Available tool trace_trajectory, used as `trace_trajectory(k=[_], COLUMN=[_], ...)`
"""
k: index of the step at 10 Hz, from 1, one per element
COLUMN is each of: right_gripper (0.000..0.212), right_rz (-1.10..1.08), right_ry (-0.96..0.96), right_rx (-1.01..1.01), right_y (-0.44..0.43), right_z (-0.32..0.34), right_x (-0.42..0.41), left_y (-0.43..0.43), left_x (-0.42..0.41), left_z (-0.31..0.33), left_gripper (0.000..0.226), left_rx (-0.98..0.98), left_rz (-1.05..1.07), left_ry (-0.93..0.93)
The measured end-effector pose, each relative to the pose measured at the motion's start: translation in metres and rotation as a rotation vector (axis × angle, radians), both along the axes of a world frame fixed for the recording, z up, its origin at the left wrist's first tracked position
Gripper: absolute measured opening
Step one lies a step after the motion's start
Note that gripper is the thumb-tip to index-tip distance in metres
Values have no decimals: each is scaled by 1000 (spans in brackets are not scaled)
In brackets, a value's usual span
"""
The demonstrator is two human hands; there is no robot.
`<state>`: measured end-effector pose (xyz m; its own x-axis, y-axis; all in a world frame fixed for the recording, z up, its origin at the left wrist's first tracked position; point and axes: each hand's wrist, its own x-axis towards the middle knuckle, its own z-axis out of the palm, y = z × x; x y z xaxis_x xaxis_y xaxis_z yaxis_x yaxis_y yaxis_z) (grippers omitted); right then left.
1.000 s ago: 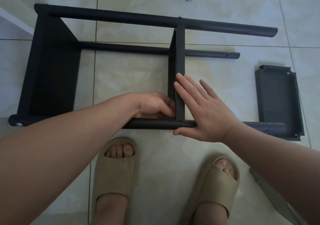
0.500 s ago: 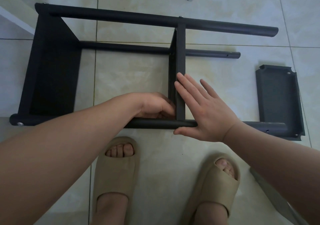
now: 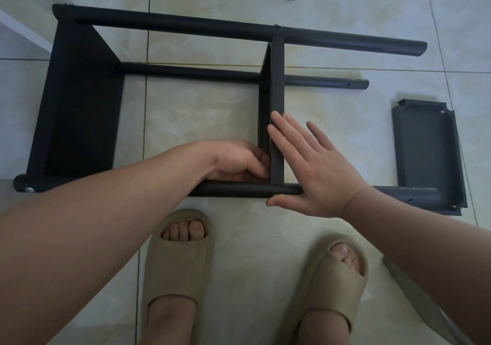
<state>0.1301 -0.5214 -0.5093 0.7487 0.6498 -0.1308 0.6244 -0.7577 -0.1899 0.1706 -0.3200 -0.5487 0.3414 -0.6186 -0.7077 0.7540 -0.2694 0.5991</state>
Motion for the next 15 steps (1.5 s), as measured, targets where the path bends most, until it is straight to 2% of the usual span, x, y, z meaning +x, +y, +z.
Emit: trace_trajectory(k=[2,4,5,10,11,12,15], right_gripper=[110,111,111,111,111,111,112], right_rz=[4,4,3,5,4,5,4], right_ry=[-5,-1,2,-2,-1,-2,9], right_rx=[4,-5,-3,9,6,1,-3], right_y=[0,0,0,0,0,0,0], right_z=[-1,0,0,0,0,0,-1], right_x=[0,0,0,0,0,0,1], left_y=[1,5,3,1,1,1,3], left_x=[0,1,1,0,0,0,3], left_z=[-3,-4,-4,-2,-5,-5,-6], left_gripper=[18,29,17,32,24,37,36], left_rx=[-38,-59,-45,-119,-124,-126,-21], left_rz=[-16,-108,-73,-17,-36,-102,-136], left_ry=[21,81,66,65,89,88,51])
